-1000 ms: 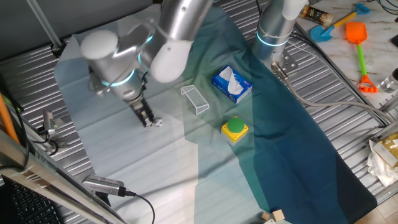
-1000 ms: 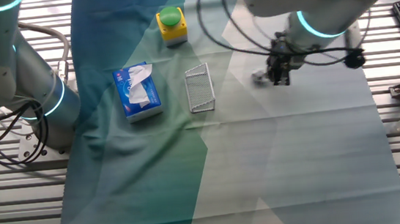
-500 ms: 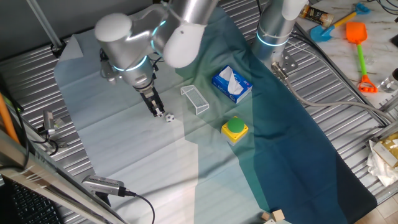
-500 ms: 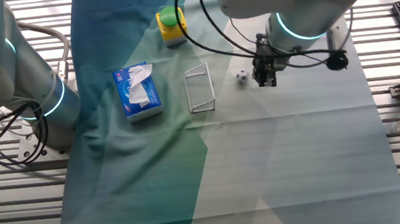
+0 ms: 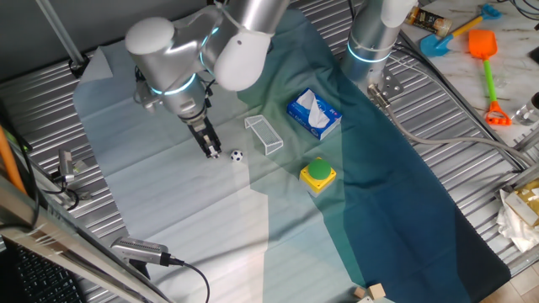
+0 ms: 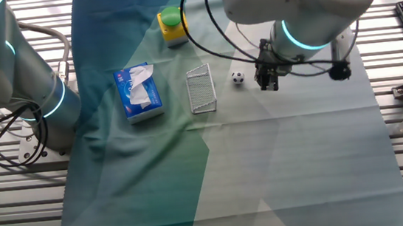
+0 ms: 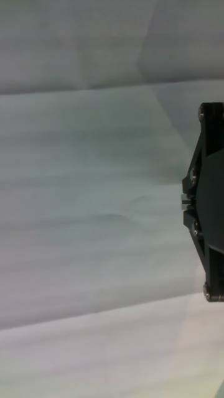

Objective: Push the soccer ball into the goal

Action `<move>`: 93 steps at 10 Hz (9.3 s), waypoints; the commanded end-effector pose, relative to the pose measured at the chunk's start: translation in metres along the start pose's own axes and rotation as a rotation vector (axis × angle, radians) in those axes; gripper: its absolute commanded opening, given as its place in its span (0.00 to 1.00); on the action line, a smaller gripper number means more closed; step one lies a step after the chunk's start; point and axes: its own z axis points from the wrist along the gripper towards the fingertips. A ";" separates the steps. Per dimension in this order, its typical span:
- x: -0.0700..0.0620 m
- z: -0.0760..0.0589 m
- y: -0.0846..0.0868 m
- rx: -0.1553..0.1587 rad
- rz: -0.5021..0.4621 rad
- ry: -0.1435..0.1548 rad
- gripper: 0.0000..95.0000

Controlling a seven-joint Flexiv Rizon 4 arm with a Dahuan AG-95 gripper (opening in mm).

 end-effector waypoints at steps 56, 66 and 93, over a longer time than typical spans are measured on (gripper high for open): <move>0.046 0.022 -0.004 -0.052 0.148 0.013 0.00; 0.048 0.018 -0.003 -0.063 0.145 -0.067 0.00; 0.057 0.017 0.004 -0.019 0.161 -0.077 0.00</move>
